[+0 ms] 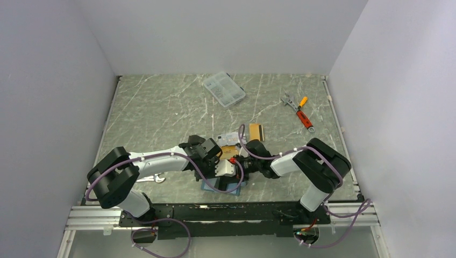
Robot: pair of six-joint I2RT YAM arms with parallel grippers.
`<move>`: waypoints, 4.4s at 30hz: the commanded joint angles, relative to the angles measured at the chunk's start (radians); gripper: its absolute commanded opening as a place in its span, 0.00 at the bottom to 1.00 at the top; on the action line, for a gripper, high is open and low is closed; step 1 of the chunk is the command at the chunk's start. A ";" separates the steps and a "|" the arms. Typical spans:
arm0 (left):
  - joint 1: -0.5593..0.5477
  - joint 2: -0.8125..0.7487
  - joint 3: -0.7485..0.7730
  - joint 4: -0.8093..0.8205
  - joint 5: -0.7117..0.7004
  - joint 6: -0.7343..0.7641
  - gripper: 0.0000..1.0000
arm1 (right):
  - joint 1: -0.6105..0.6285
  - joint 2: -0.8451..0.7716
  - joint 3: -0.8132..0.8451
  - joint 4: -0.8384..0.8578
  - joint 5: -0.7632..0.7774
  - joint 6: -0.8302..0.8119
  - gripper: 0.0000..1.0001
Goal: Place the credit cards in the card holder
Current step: Insert the credit card into the card holder, then pick up the credit card from the center of the board.
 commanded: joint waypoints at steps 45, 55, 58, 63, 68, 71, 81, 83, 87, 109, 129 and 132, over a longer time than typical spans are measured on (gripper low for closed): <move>-0.033 0.021 -0.083 -0.042 -0.010 0.026 0.00 | 0.015 -0.093 0.043 -0.262 0.138 -0.073 0.12; -0.034 0.017 -0.081 -0.043 -0.004 0.026 0.00 | 0.017 -0.069 0.070 -0.244 0.133 -0.073 0.08; -0.034 0.015 -0.080 -0.044 -0.002 0.027 0.00 | 0.029 -0.056 0.101 -0.256 0.133 -0.081 0.08; -0.034 0.012 -0.078 -0.047 0.002 0.027 0.00 | 0.058 -0.014 0.159 -0.268 0.129 -0.091 0.10; -0.034 0.007 -0.081 -0.047 0.007 0.029 0.00 | 0.064 0.005 0.173 -0.248 0.118 -0.080 0.22; -0.033 0.006 -0.084 -0.046 0.006 0.032 0.00 | 0.044 -0.032 0.145 -0.253 0.120 -0.075 0.27; -0.034 0.003 -0.082 -0.045 0.007 0.031 0.00 | 0.005 -0.090 0.068 -0.245 0.112 -0.061 0.00; -0.034 0.002 -0.084 -0.046 0.008 0.031 0.00 | 0.017 -0.072 0.090 -0.258 0.116 -0.068 0.00; -0.033 0.000 -0.084 -0.044 0.012 0.035 0.00 | 0.053 -0.032 0.145 -0.278 0.116 -0.080 0.00; 0.016 -0.094 -0.036 -0.132 0.101 0.043 0.00 | -0.054 -0.123 0.222 -0.550 0.106 -0.231 0.09; 0.209 -0.151 0.369 -0.184 -0.108 0.065 0.20 | -0.253 -0.163 0.449 -0.715 0.240 -0.376 0.56; 0.288 -0.165 0.351 -0.031 -0.217 0.025 0.67 | -0.259 -0.158 0.459 -0.728 0.269 -0.390 0.63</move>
